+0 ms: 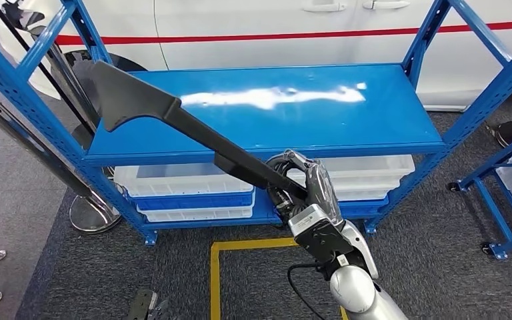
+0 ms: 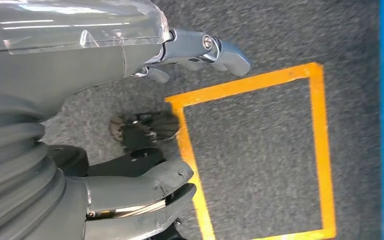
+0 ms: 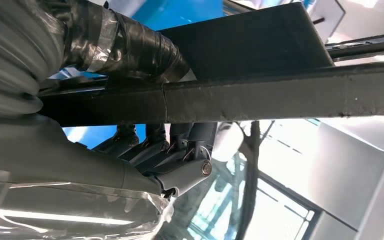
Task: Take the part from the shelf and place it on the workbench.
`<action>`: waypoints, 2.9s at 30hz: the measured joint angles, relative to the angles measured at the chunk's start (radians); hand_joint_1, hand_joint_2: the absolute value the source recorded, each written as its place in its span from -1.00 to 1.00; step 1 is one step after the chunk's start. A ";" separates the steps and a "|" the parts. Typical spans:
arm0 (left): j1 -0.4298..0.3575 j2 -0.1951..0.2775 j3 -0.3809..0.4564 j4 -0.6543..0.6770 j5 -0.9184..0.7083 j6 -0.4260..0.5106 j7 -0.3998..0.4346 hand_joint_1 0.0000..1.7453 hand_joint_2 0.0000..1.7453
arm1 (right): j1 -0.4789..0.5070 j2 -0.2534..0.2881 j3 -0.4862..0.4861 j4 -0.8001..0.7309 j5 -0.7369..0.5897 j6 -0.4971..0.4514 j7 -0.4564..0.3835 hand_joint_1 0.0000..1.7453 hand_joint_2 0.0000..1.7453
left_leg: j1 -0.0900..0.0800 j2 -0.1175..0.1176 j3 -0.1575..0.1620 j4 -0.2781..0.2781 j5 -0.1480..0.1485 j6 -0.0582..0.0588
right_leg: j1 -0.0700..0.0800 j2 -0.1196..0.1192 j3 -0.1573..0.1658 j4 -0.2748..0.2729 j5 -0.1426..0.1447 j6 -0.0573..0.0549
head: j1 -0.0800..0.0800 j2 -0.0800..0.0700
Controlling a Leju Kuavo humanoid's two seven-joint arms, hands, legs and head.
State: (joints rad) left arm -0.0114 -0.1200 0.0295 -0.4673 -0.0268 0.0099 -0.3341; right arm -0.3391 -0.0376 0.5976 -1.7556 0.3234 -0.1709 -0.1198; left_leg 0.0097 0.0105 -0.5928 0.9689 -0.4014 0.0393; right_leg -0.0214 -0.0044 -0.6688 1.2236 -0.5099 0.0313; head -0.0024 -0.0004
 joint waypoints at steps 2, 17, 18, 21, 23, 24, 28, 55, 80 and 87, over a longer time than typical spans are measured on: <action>-0.003 -0.001 -0.010 0.000 -0.001 -0.002 0.002 -1.00 1.00 | 0.003 -0.002 0.000 0.000 0.011 -0.002 0.001 1.00 1.00 | 0.001 0.000 -0.022 0.015 0.007 -0.009 | -0.001 0.001 0.092 -0.135 0.023 0.000 | 0.000 0.000; -0.021 -0.002 -0.072 0.021 -0.013 -0.002 0.007 -1.00 1.00 | 0.098 -0.008 0.010 -0.034 0.087 -0.026 0.017 1.00 1.00 | 0.000 -0.006 0.044 0.125 -0.106 -0.033 | 0.019 -0.004 0.041 -0.205 0.096 -0.060 | -0.001 0.000; -0.024 -0.001 -0.076 0.022 -0.013 -0.001 0.007 -1.00 1.00 | 0.105 -0.008 0.012 -0.040 0.091 -0.027 0.017 1.00 1.00 | -0.004 -0.007 0.082 0.064 -0.101 -0.026 | 0.020 -0.004 0.036 -0.205 0.103 -0.056 | -0.001 0.000; -0.028 0.002 -0.089 0.027 -0.013 0.001 0.009 -1.00 1.00 | 0.116 -0.008 0.016 -0.051 0.094 -0.028 0.018 1.00 1.00 | -0.012 -0.008 0.101 0.005 -0.093 -0.015 | 0.014 -0.004 0.030 -0.212 0.128 -0.037 | -0.001 0.000; -0.029 0.001 -0.094 0.030 -0.014 0.001 0.011 -1.00 1.00 | 0.121 -0.009 0.017 -0.055 0.096 -0.028 0.019 1.00 1.00 | -0.007 -0.004 0.093 -0.013 -0.065 -0.007 | 0.015 0.001 0.019 -0.204 0.112 -0.027 | 0.000 0.000; -0.030 0.000 -0.096 0.031 -0.015 0.002 0.012 -1.00 1.00 | 0.123 -0.010 0.017 -0.057 0.097 -0.028 0.019 1.00 1.00 | -0.004 -0.001 0.085 -0.022 -0.049 -0.003 | 0.017 0.004 0.008 -0.177 0.077 -0.023 | 0.001 0.000; -0.031 0.000 -0.107 0.035 -0.014 0.008 0.018 -1.00 1.00 | 0.130 -0.013 0.017 -0.060 0.103 -0.026 0.020 1.00 1.00 | -0.002 0.002 0.021 -0.008 -0.007 0.000 | 0.011 0.005 -0.038 0.038 -0.070 -0.009 | 0.001 0.000; -0.079 0.012 -0.117 0.041 0.034 0.023 0.022 -1.00 1.00 | 0.059 -0.042 0.039 -0.030 0.047 -0.014 -0.026 1.00 1.00 | -0.008 -0.001 0.107 -0.017 -0.071 -0.001 | 0.011 0.002 -0.051 -0.157 0.102 -0.025 | -0.004 0.000; -0.113 0.019 -0.166 0.041 0.058 0.029 0.037 -1.00 1.00 | 0.047 -0.052 0.051 -0.003 0.058 -0.029 -0.025 1.00 1.00 | -0.007 -0.009 0.101 0.055 -0.110 -0.041 | 0.012 -0.003 -0.003 -0.184 0.125 -0.057 | -0.005 0.000; -0.117 0.018 -0.174 0.042 0.071 0.028 0.035 -1.00 1.00 | 0.042 -0.051 0.055 0.001 0.072 -0.029 -0.022 1.00 1.00 | -0.006 0.001 0.064 -0.007 -0.041 0.000 | 0.008 0.001 -0.050 -0.064 -0.001 -0.023 | -0.005 0.000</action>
State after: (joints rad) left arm -0.1280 -0.1020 -0.1449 -0.4252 0.0443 0.0375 -0.2992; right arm -0.2969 -0.0890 0.6522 -1.7548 0.3951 -0.1995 -0.1413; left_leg 0.0038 0.0112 -0.5291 0.9621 -0.4428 0.0391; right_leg -0.0137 -0.0031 -0.7189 1.1592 -0.5105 0.0081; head -0.0072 -0.0004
